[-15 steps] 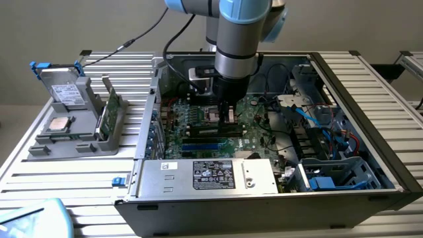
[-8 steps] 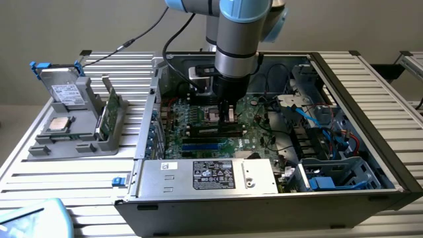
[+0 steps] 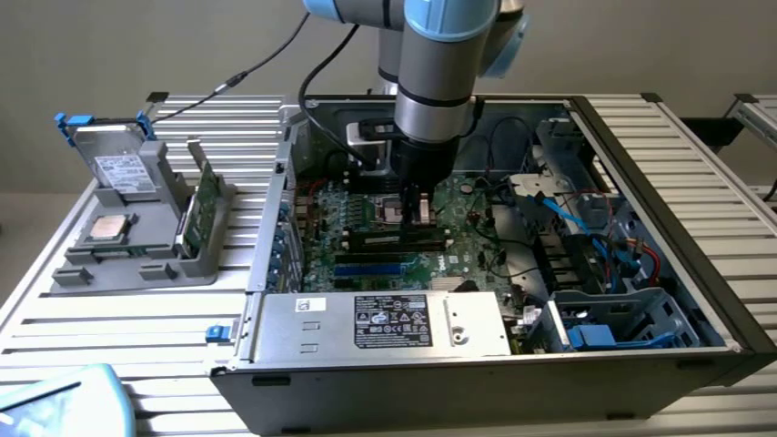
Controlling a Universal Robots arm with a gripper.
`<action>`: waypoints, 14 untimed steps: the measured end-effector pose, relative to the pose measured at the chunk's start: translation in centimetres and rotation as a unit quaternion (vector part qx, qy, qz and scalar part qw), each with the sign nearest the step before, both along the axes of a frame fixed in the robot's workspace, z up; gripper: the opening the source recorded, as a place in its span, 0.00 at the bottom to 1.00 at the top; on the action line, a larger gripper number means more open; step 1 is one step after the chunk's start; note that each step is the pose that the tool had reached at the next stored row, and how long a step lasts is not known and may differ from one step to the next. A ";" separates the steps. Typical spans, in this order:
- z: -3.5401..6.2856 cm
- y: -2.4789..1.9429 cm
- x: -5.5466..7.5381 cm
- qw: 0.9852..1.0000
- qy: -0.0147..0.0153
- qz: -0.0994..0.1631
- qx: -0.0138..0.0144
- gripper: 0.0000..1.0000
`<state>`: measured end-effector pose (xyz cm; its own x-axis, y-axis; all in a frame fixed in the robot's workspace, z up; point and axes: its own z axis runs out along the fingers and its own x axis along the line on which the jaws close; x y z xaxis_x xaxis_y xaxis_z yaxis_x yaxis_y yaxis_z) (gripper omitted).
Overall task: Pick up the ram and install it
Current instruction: 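Insert the ram into the slot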
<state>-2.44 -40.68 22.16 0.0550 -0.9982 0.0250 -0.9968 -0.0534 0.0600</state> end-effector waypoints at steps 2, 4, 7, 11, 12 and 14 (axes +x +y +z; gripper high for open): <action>-0.01 -0.04 0.0 1.000 0.001 0.000 0.000 0.14; -0.01 -0.08 0.0 1.000 0.002 0.000 0.000 0.14; 0.00 -0.13 0.0 1.000 0.003 0.000 0.000 0.14; 0.00 -0.22 0.0 1.000 0.003 0.000 0.000 0.14; -0.01 -0.24 0.0 1.000 0.003 0.000 0.000 0.14; 0.00 -0.29 0.0 1.000 0.003 0.000 0.000 0.14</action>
<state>-2.43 -40.97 22.15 0.0551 -0.9982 0.0236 -0.9963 -0.0534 0.0668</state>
